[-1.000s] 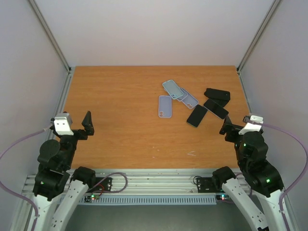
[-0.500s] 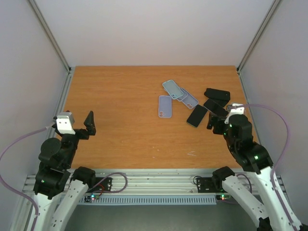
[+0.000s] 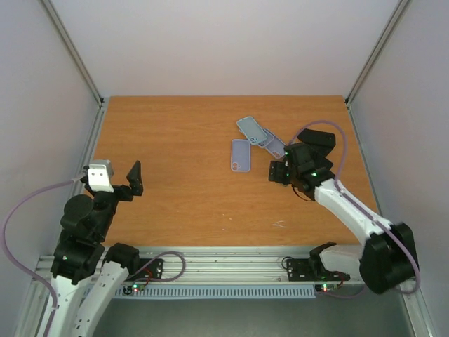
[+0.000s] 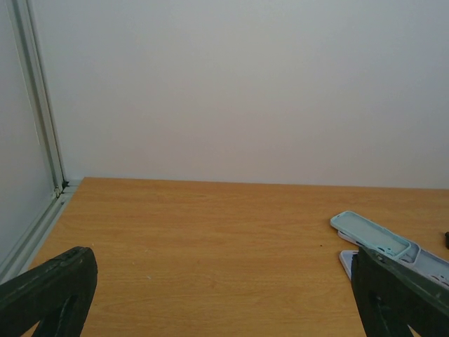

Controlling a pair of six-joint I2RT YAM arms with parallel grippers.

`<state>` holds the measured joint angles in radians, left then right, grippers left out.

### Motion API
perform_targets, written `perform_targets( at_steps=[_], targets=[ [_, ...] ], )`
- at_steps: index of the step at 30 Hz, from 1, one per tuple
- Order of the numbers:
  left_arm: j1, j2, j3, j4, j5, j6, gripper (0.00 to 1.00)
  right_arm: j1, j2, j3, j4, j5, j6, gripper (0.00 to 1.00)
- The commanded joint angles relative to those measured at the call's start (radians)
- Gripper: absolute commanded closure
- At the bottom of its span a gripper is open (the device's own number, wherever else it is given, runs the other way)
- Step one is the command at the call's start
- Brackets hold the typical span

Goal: Put the phone into the phone case
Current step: Pick up the corner of the phone case from the top corners of the phone case.

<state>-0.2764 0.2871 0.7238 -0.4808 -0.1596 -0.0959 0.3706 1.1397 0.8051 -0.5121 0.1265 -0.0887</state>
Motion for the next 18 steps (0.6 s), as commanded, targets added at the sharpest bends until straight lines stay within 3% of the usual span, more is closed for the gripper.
perform_targets(
  at_steps=[1, 10, 18],
  targets=[
    [0.003, 0.021, 0.001, 0.052, 0.017, 0.002, 0.01, 0.029, 0.184, -0.005, 0.225, -0.033, 0.072, 0.14],
    [0.003, 0.039, -0.001, 0.061, 0.036, 0.005, 0.01, 0.069, 0.509, 0.122, 0.383, -0.031, 0.116, 0.24],
    [0.003, 0.044, -0.002, 0.063, 0.041, 0.008, 0.01, 0.09, 0.685, 0.244, 0.404, -0.058, 0.125, 0.42]
  ],
)
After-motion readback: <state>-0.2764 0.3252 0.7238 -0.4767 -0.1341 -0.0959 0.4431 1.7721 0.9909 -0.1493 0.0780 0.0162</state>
